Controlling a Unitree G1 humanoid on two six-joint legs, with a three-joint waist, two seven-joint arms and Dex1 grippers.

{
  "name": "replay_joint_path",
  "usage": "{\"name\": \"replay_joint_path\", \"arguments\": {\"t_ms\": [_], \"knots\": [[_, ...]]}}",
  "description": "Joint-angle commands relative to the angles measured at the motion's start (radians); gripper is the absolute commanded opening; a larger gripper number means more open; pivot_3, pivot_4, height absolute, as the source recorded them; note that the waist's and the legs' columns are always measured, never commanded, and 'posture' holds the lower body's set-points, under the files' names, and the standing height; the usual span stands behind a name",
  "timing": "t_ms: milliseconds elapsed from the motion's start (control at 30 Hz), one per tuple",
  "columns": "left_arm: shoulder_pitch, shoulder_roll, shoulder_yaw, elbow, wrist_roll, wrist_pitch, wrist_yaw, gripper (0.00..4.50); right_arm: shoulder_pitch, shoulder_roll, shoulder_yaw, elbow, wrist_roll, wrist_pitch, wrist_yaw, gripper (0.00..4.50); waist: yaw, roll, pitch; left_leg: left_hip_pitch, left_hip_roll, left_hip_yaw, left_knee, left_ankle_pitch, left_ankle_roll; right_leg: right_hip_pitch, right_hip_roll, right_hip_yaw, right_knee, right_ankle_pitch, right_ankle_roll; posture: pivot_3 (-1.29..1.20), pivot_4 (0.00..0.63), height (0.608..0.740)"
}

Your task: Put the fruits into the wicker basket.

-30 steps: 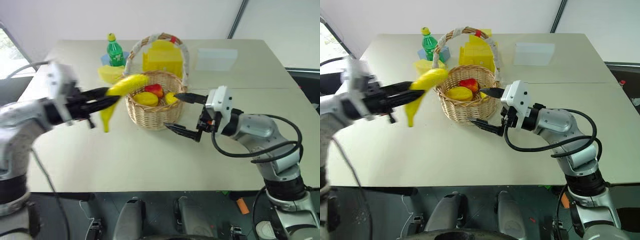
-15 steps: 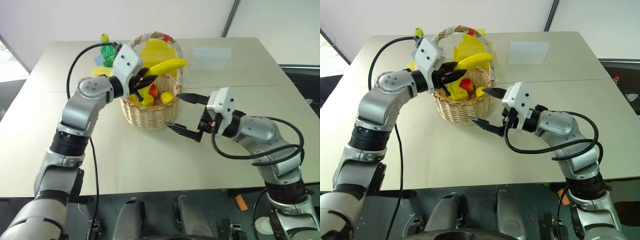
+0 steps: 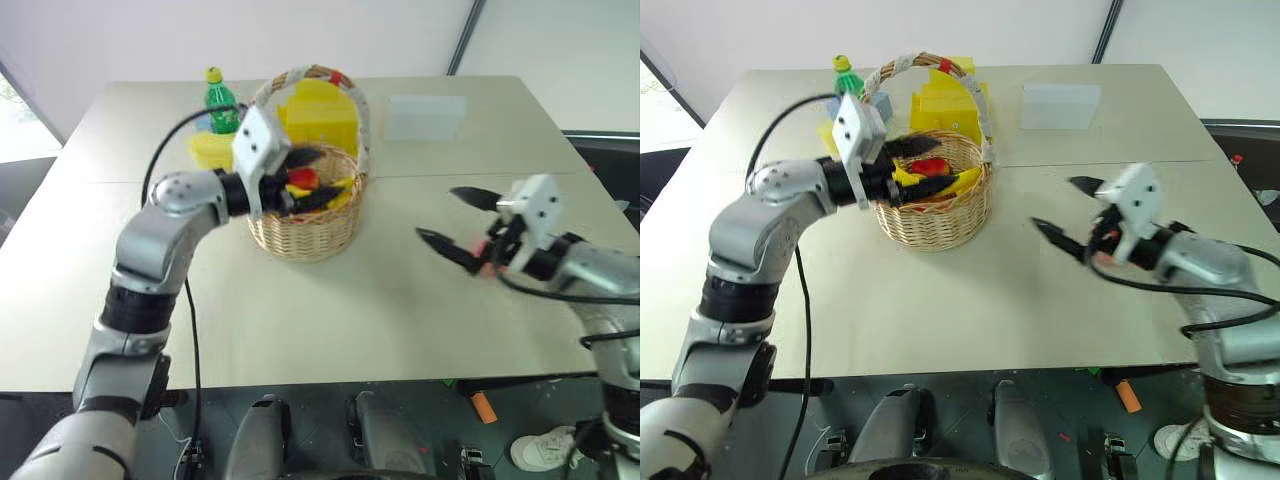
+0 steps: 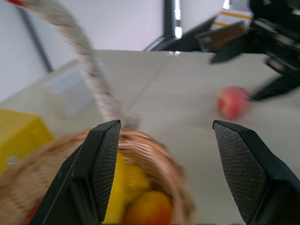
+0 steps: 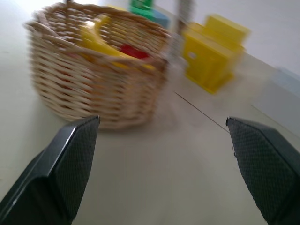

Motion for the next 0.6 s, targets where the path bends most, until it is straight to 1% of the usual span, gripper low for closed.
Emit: {"name": "replay_joint_path", "arguments": {"t_ms": [33,133,267,567,600], "knots": [[0.056,-0.017,-0.059,-0.104,-0.031,0.018,-0.023,3.35,0.07,-0.035,-0.049,0.066,-0.048,-0.026,0.011,4.5,0.0,0.0,0.0,0.0,0.0,0.0,0.0,0.0,0.0,0.0,0.0,0.0,0.0,0.0,0.0,0.0,0.15,0.74],[0.095,-0.049,-0.11,-0.099,0.004,0.006,0.001,3.35,0.085,-0.022,-0.029,0.125,-0.092,-0.061,-0.015,4.5,-0.006,0.001,0.0,0.002,0.0,0.002,0.0,0.0,0.0,0.001,0.001,0.002,0.0,0.0,0.0,0.0,0.15,0.74],[0.121,-0.094,-0.133,-0.094,0.005,0.019,0.029,3.35,0.071,0.005,-0.007,0.182,-0.109,-0.06,-0.031,4.5,-0.007,0.001,-0.001,0.003,0.0,0.002,0.0,0.0,0.0,0.001,0.002,0.002,0.001,0.0,0.0,0.0,0.15,0.74],[0.133,-0.09,-0.126,-0.09,0.018,0.021,0.043,3.35,0.002,0.036,0.052,0.332,-0.158,-0.098,-0.044,4.5,-0.003,0.002,-0.001,0.003,0.0,0.002,0.0,0.0,0.0,0.001,0.002,0.002,0.001,0.0,0.0,0.0,0.15,0.74],[0.136,-0.088,-0.123,-0.093,0.017,0.024,0.046,3.37,-0.004,0.039,0.054,0.339,-0.158,-0.098,-0.042,4.26,-0.002,0.002,-0.001,0.002,0.0,0.002,0.0,0.0,0.0,0.001,0.002,0.002,0.001,0.0,0.0,0.0,0.15,0.74]]}}
